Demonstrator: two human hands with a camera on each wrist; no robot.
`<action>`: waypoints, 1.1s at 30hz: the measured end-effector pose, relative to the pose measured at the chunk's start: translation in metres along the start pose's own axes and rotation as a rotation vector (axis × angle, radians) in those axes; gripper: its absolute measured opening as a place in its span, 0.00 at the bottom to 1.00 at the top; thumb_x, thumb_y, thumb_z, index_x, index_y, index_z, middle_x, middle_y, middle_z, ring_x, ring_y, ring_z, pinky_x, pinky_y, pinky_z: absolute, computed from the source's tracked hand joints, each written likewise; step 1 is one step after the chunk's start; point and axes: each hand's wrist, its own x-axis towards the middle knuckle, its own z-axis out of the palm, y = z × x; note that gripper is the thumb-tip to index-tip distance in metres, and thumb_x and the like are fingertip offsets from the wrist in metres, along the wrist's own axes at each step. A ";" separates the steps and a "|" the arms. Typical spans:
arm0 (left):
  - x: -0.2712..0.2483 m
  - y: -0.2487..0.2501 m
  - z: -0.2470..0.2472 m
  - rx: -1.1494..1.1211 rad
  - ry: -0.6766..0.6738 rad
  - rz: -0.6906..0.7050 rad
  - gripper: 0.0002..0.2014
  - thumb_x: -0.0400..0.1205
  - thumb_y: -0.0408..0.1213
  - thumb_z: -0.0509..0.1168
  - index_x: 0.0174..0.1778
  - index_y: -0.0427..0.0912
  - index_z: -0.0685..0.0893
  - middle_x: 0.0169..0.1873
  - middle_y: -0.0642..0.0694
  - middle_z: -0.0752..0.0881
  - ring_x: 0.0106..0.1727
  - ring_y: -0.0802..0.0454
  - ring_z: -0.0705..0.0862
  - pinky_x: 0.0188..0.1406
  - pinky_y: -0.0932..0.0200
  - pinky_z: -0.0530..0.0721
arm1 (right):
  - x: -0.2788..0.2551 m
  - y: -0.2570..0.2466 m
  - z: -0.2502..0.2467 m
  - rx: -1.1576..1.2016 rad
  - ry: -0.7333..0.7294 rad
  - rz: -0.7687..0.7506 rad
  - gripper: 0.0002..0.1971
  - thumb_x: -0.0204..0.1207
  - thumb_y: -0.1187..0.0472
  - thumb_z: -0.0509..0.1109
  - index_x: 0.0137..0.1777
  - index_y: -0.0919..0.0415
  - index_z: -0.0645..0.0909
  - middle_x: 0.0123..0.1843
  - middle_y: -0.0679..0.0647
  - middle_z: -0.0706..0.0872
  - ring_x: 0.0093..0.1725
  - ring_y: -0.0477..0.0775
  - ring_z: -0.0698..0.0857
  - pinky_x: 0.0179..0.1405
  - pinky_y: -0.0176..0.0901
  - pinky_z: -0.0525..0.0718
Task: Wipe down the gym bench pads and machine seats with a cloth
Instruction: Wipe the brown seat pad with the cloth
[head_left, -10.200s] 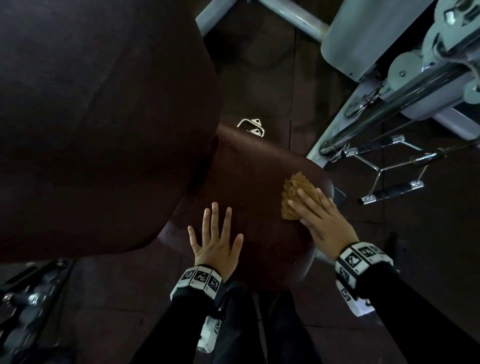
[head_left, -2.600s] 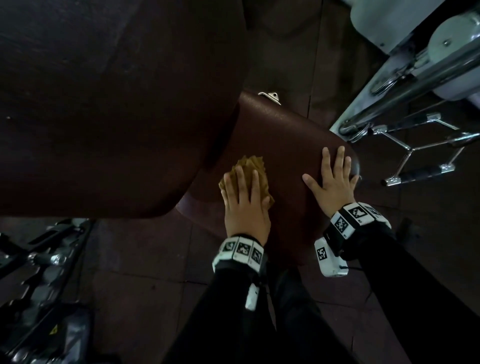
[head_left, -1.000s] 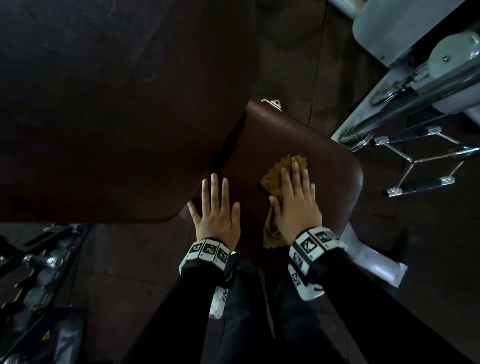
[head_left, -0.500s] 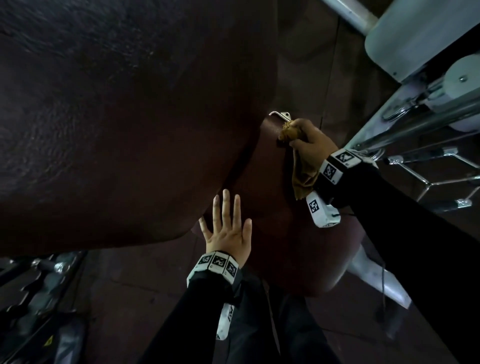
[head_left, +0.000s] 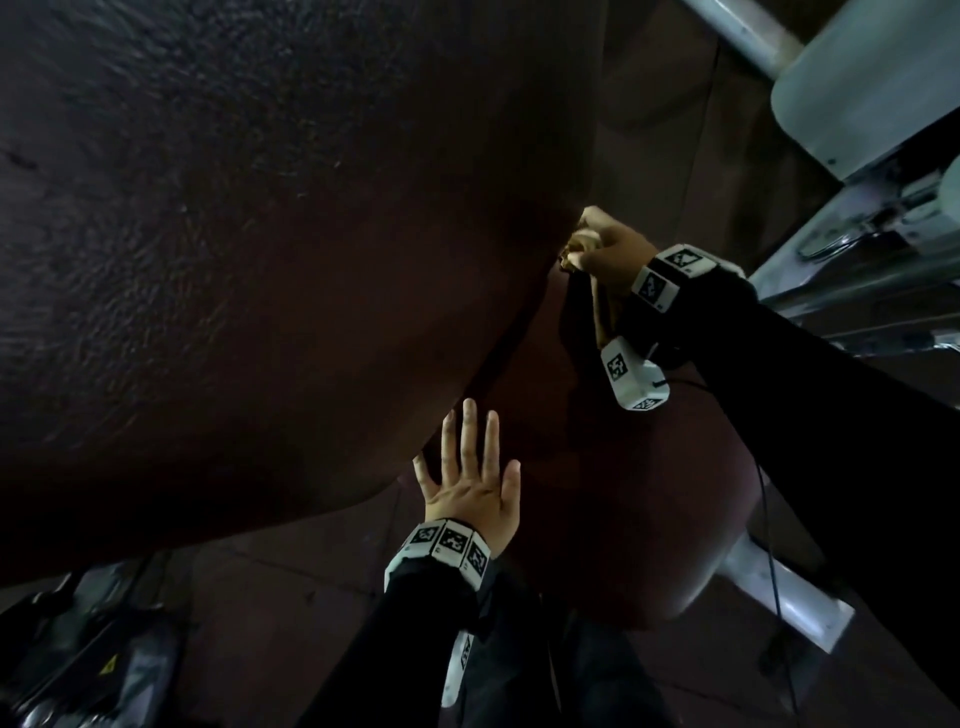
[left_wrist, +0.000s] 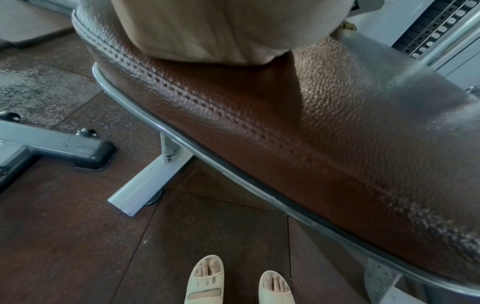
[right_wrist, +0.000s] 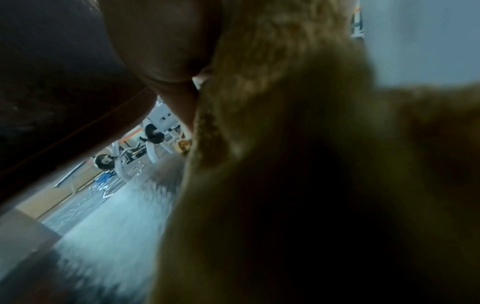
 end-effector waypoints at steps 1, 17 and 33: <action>0.000 0.000 -0.001 0.001 -0.006 -0.004 0.28 0.80 0.58 0.26 0.63 0.62 0.09 0.69 0.58 0.12 0.68 0.60 0.11 0.56 0.45 0.12 | 0.001 0.000 -0.002 0.010 -0.029 -0.002 0.14 0.76 0.65 0.65 0.43 0.41 0.71 0.38 0.39 0.79 0.40 0.37 0.77 0.42 0.35 0.71; -0.001 0.005 -0.004 0.051 -0.035 -0.040 0.28 0.80 0.57 0.25 0.62 0.60 0.08 0.68 0.57 0.11 0.67 0.58 0.10 0.50 0.50 0.04 | -0.012 0.021 -0.012 0.025 -0.070 -0.078 0.14 0.77 0.73 0.64 0.63 0.67 0.75 0.51 0.58 0.78 0.50 0.55 0.76 0.54 0.47 0.73; 0.000 0.005 -0.004 0.074 -0.114 -0.063 0.28 0.82 0.56 0.24 0.74 0.53 0.19 0.79 0.52 0.25 0.70 0.55 0.12 0.56 0.44 0.09 | -0.075 0.120 -0.043 -0.054 0.152 0.133 0.13 0.81 0.60 0.65 0.64 0.58 0.76 0.50 0.52 0.81 0.52 0.51 0.80 0.51 0.40 0.73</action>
